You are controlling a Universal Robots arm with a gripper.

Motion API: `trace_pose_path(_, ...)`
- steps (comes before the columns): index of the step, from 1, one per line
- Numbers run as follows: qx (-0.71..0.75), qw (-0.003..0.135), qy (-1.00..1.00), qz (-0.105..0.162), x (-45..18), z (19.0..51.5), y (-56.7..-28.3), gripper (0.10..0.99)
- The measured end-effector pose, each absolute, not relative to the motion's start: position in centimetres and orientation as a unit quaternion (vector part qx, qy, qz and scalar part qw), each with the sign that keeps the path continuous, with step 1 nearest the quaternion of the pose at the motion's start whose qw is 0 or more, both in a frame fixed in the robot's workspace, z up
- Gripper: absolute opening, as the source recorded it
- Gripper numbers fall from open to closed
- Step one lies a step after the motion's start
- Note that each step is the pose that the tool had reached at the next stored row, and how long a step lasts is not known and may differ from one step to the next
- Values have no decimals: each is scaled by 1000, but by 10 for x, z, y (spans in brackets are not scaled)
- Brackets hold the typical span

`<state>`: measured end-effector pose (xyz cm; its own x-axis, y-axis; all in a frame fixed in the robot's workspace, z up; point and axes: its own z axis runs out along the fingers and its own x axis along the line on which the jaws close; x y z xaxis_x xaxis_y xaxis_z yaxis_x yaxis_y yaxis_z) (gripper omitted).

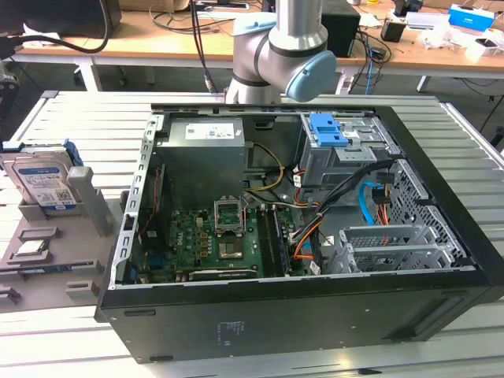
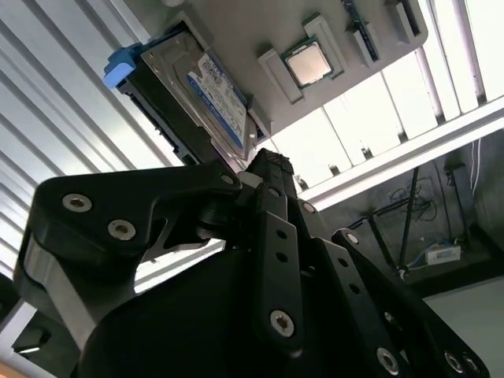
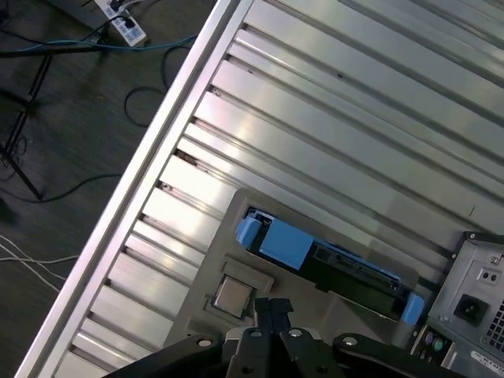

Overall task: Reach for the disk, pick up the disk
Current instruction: 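Pick up the disk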

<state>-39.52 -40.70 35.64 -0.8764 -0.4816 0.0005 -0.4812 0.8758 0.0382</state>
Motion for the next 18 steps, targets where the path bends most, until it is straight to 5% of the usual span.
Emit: trace_pose_path(18,320,6,-947,-18,-395,356,-407,106)
